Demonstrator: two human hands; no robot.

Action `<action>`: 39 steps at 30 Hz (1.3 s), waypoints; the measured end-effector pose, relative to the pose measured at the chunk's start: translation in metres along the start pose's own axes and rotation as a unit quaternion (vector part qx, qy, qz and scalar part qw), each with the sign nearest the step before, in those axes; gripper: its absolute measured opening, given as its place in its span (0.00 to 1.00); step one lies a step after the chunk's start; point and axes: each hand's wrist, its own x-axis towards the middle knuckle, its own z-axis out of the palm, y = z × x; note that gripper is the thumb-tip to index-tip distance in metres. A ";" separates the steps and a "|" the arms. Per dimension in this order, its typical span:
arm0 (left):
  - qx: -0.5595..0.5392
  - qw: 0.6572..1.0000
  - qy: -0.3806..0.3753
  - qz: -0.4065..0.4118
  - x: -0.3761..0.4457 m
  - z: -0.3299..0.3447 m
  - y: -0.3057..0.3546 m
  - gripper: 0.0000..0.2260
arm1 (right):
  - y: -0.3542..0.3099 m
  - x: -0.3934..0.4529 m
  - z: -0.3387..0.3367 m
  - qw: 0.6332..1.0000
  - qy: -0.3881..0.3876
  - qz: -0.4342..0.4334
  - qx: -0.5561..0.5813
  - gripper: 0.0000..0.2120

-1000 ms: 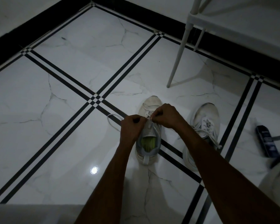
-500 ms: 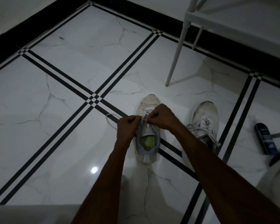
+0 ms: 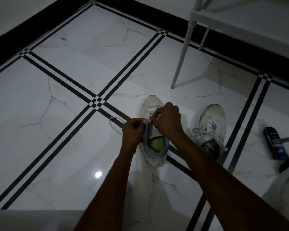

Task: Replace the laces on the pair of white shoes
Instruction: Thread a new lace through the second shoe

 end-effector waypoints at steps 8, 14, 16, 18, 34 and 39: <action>0.055 0.998 0.003 0.019 0.004 0.004 -0.001 0.07 | -0.003 -0.002 -0.010 0.963 -0.143 0.155 0.169 0.24; 0.115 0.918 0.352 -0.145 0.012 -0.069 -0.015 0.12 | 0.003 -0.001 -0.009 0.960 -0.138 0.149 0.193 0.16; 0.176 0.896 0.393 -0.105 0.006 -0.074 -0.014 0.08 | 0.004 -0.001 -0.008 0.958 -0.140 0.147 0.203 0.15; 0.192 0.920 0.341 0.025 0.001 -0.053 -0.005 0.08 | 0.004 0.000 -0.006 0.954 -0.147 0.146 0.216 0.14; 0.336 0.856 0.358 -0.163 0.021 -0.063 -0.017 0.14 | 0.011 -0.003 -0.010 0.959 -0.126 0.116 0.227 0.10; 0.324 0.901 0.286 0.042 0.009 -0.044 -0.006 0.11 | 0.012 -0.001 -0.008 0.956 -0.130 0.109 0.238 0.08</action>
